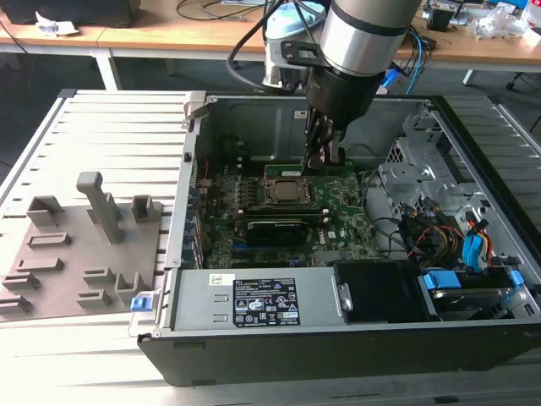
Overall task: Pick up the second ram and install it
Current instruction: 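Insert the second ram into the second slot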
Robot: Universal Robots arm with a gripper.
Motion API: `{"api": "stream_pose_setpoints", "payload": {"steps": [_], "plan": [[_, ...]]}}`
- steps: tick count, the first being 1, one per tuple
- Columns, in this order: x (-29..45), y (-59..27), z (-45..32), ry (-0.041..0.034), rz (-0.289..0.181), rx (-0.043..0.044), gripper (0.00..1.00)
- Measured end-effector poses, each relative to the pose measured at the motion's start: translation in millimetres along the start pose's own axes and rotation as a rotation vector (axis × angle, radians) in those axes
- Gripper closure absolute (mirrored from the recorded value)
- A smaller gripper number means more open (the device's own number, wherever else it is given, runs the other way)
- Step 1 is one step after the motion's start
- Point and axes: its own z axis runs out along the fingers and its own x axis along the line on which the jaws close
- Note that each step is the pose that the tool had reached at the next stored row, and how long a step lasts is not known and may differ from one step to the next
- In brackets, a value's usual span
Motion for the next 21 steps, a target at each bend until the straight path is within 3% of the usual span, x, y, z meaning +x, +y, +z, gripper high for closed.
{"api": "stream_pose_setpoints", "payload": {"steps": [21], "plan": [[1.2,-1.4,13.3,-0.0001,0.000,0.0001,0.86]]}}
